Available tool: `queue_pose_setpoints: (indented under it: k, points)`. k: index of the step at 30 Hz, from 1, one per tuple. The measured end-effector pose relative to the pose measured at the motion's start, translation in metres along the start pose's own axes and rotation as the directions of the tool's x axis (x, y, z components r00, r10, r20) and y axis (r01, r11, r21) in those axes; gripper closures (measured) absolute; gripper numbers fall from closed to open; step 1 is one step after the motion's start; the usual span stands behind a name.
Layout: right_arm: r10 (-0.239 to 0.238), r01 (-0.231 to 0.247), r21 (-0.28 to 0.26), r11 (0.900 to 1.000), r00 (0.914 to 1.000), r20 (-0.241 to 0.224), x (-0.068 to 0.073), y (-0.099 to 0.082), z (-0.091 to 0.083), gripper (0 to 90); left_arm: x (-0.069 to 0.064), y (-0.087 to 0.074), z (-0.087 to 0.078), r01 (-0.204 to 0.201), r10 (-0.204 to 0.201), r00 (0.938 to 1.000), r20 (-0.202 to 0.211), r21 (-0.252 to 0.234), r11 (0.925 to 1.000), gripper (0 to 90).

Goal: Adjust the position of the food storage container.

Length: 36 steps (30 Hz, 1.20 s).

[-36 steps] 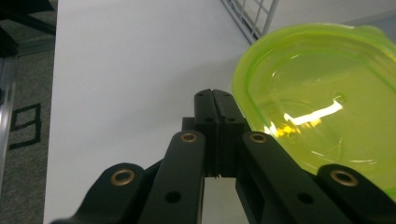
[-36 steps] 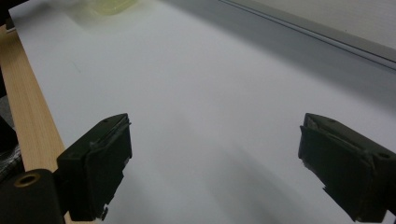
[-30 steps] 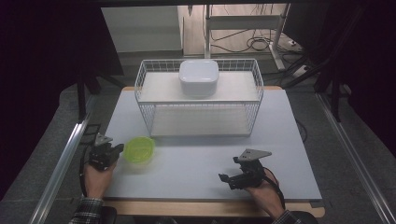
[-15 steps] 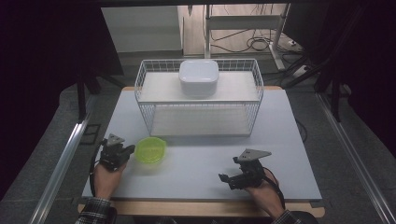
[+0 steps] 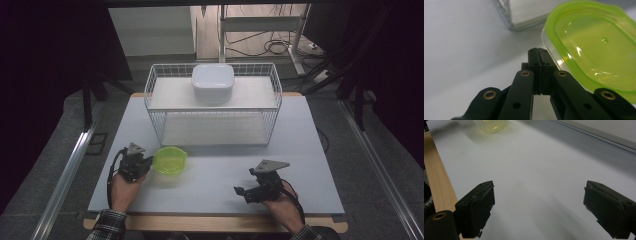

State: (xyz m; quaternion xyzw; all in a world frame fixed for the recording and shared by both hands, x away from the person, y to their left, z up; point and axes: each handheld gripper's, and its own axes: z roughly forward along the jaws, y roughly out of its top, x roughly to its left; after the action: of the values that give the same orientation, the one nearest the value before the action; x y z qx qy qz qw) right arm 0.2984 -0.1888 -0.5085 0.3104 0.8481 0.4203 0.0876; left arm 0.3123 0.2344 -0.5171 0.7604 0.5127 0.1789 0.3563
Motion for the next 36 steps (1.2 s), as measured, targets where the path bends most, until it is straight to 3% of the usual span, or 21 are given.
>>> queue_pose_setpoints:
  k: [6,13,17,21,28,36]
  points:
    - [0.0,0.0,0.001,1.0,1.0,0.0,0.0,0.0,0.0,10.3,-0.003,0.0,0.006,0.004,-0.005,0.9995,0.032,0.018,0.9998,89.9]
    - [0.0,0.0,0.002,1.0,1.0,0.002,0.0,0.0,0.0,10.3,0.001,-0.005,0.011,0.039,-0.043,0.9951,0.089,0.043,0.9983,89.9]
    - [-0.001,0.001,0.002,1.0,1.0,0.003,0.0,0.0,0.0,10.3,-0.006,-0.006,0.018,0.017,-0.025,0.9921,0.123,0.07,0.9974,89.9]
    - [0.0,0.0,0.003,1.0,1.0,0.003,0.0,0.0,0.001,10.3,-0.012,-0.004,0.021,-0.012,0.002,0.9893,0.146,0.066,0.9977,89.9]
    - [0.0,0.0,0.006,1.0,1.0,0.003,0.0,0.0,0.001,10.3,-0.02,-0.003,0.024,-0.018,0.007,0.9844,0.176,0.062,0.9979,89.8]
    - [-0.005,0.005,0.012,0.9999,1.0,0.003,0.001,-0.001,0.003,10.3,-0.042,0.001,0.031,-0.068,0.055,0.9722,0.228,0.052,0.9963,89.8]
